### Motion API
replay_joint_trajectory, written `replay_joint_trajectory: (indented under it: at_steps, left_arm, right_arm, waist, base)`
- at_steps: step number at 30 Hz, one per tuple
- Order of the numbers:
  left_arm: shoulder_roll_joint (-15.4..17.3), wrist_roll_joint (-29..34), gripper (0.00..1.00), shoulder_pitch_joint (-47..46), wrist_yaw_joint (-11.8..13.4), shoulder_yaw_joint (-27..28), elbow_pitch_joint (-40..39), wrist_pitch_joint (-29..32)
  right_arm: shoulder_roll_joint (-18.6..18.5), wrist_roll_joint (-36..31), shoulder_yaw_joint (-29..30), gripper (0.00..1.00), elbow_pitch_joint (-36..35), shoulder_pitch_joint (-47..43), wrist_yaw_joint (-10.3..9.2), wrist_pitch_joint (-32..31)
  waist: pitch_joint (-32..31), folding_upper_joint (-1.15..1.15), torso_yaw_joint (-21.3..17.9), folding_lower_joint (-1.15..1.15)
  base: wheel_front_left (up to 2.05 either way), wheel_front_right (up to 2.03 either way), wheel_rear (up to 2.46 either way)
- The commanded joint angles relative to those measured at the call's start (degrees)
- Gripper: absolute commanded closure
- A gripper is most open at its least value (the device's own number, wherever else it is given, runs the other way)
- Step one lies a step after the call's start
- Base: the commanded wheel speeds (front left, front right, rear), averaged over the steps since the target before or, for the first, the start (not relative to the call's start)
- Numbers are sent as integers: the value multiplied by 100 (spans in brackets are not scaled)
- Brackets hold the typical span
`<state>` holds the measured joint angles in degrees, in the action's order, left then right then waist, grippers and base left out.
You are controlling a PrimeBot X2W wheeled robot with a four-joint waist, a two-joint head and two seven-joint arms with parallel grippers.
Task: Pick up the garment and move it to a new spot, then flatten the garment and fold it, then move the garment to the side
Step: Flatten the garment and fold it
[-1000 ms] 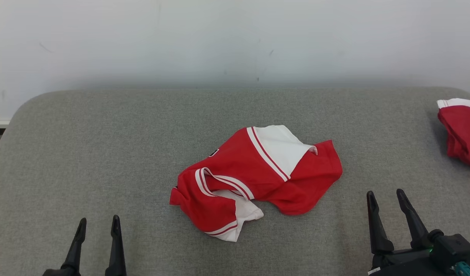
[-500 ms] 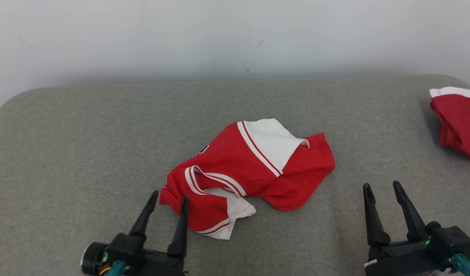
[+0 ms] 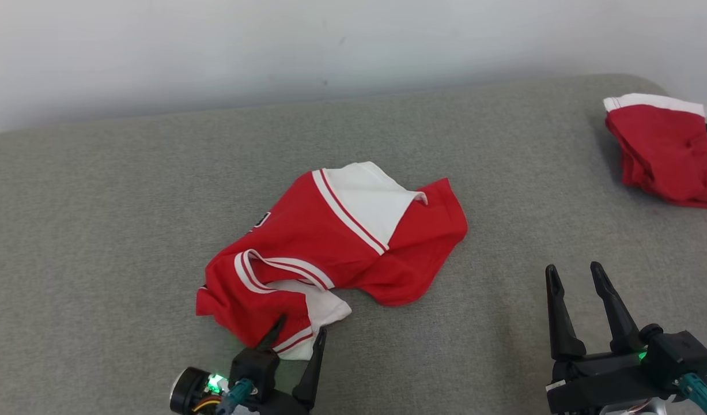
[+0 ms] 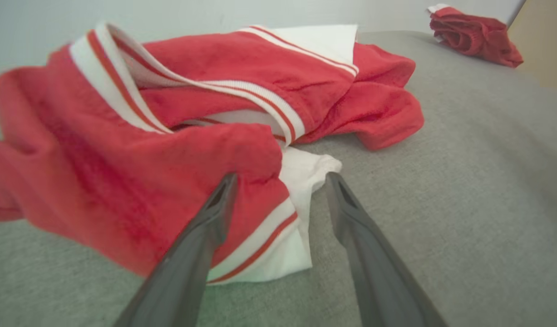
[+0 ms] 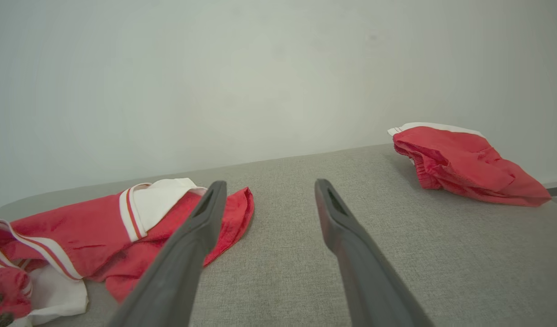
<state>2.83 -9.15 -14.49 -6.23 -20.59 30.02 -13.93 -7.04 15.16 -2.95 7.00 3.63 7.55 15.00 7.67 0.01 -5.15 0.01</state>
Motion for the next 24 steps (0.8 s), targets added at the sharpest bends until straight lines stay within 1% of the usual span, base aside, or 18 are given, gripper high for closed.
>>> replay_joint_trajectory:
  at_steps: [1, 6, 8, 9, 10, 11, 16, 20, 24]
  left_arm:
    - [13, 72, 0, -102, 32, -52, 155, 41]
    - [12, 109, 0, -386, 214, -141, 803, 98]
    - [11, 41, 0, -447, 231, -173, 1031, 124]
    - [13, 11, 29, -498, 239, -188, 1112, 108]
    - [12, -34, 70, -540, 238, -199, 1179, 92]
    - [8, -97, 100, -559, 220, -223, 1197, 68]
    - [3, -449, 100, -719, 172, -349, 845, -89]
    - [13, -635, 100, -771, 260, -405, 259, -126]
    - [71, -626, 100, -653, 372, -245, -504, -124]
  right_arm:
    - [8, 60, 4, 0, 5, 76, -15, 24]
    - [4, 59, 18, 0, -9, 110, -15, 23]
    - [9, 54, 27, 0, -15, 131, -15, 24]
    - [10, 52, 32, 0, -19, 137, -15, 24]
    - [12, 51, 37, 0, -21, 141, -15, 24]
    - [11, 51, 48, 0, -24, 142, -15, 24]
    - [22, 25, 149, 0, -16, 74, -15, 24]
    - [17, 4, 195, 0, -26, -13, -15, 23]
    - [-8, -19, 249, 0, -48, -47, -15, 24]
  waist:
    - [129, -1, -138, -1]
    - [243, -1, -268, -1]
    - [271, -1, -295, -1]
    - [279, -1, -303, -1]
    - [285, -1, -308, -1]
    - [284, -1, -307, -1]
    - [198, -1, -168, -1]
    - [70, -1, 84, -1]
    - [-36, -1, 396, -1]
  base:
    - [0, 0, 0]
    - [0, 0, 0]
    - [0, 0, 0]
    - [0, 0, 0]
    - [0, 0, 0]
    - [0, 0, 0]
    - [0, 0, 0]
    - [0, 0, 0]
    - [0, 0, 0]
